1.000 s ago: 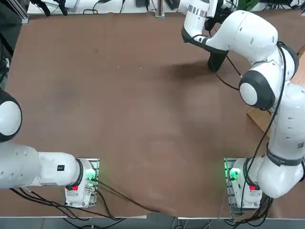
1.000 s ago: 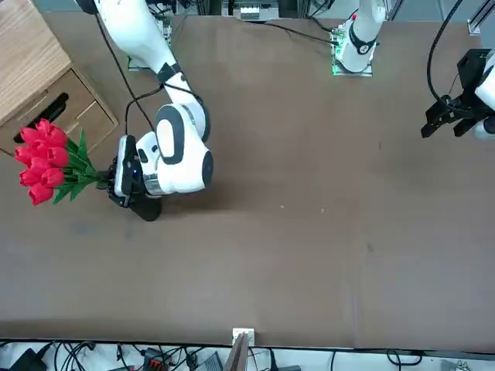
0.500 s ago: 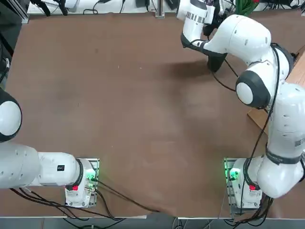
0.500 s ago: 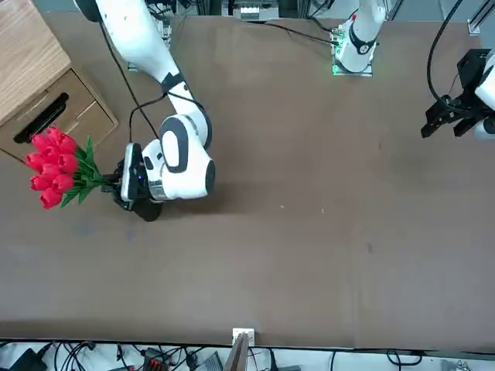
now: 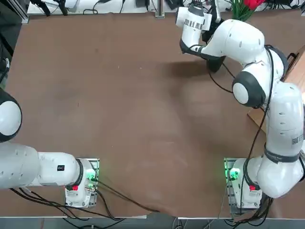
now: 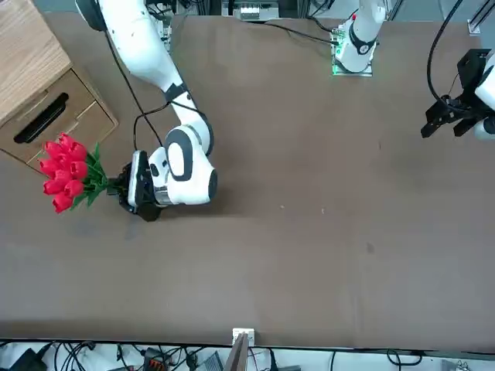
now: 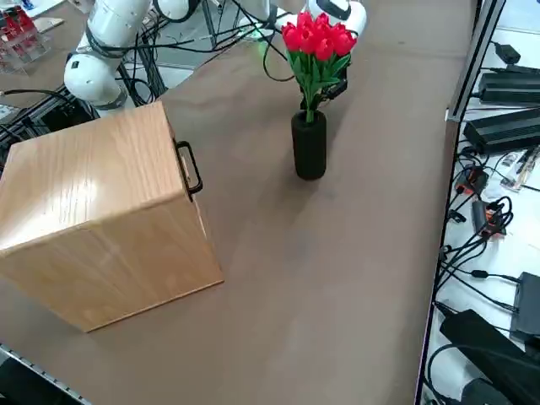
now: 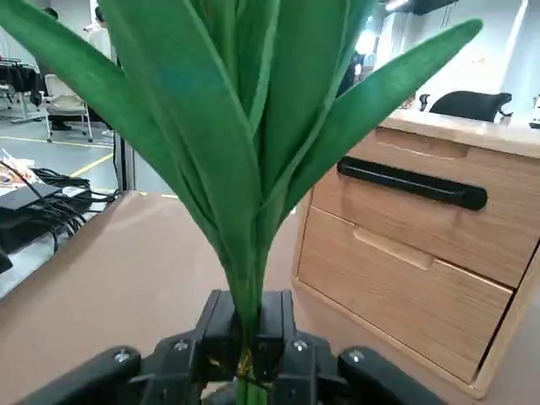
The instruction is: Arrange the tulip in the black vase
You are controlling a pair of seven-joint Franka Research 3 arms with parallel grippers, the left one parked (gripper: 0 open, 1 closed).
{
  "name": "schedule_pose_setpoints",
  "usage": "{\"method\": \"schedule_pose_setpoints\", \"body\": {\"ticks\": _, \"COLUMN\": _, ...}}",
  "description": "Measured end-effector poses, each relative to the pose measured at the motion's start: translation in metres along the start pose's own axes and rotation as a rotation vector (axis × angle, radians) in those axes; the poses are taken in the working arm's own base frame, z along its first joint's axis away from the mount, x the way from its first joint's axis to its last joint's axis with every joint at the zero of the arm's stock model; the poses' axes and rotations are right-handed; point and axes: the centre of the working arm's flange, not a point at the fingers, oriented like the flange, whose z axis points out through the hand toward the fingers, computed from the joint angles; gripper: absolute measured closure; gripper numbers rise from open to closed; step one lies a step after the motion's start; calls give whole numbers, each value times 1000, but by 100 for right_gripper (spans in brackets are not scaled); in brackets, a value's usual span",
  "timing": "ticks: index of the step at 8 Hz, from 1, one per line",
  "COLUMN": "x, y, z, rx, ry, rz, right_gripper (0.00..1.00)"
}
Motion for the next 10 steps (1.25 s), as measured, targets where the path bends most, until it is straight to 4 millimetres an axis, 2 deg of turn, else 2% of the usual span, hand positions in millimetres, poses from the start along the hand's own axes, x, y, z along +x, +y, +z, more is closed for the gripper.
{"method": "schedule_pose_setpoints", "body": {"ticks": 2, "x": -11, "y": 3, "z": -3, "rx": 6, "ry": 6, "rz": -11, "right_gripper": 88}}
{"method": "schedule_pose_setpoints", "body": {"ticks": 3, "x": -17, "y": 5, "z": -6, "rx": 11, "ry": 10, "rz": -18, "right_gripper": 83}}
{"method": "schedule_pose_setpoints", "body": {"ticks": 4, "x": -22, "y": 7, "z": -9, "rx": 17, "ry": 14, "rz": -22, "right_gripper": 73}}
{"method": "schedule_pose_setpoints", "body": {"ticks": 8, "x": -26, "y": 10, "z": -16, "rx": 27, "ry": 16, "rz": -26, "right_gripper": 2}}
{"method": "schedule_pose_setpoints", "body": {"ticks": 10, "x": -26, "y": 18, "z": -36, "rx": 59, "ry": 12, "rz": -24, "right_gripper": 0}}
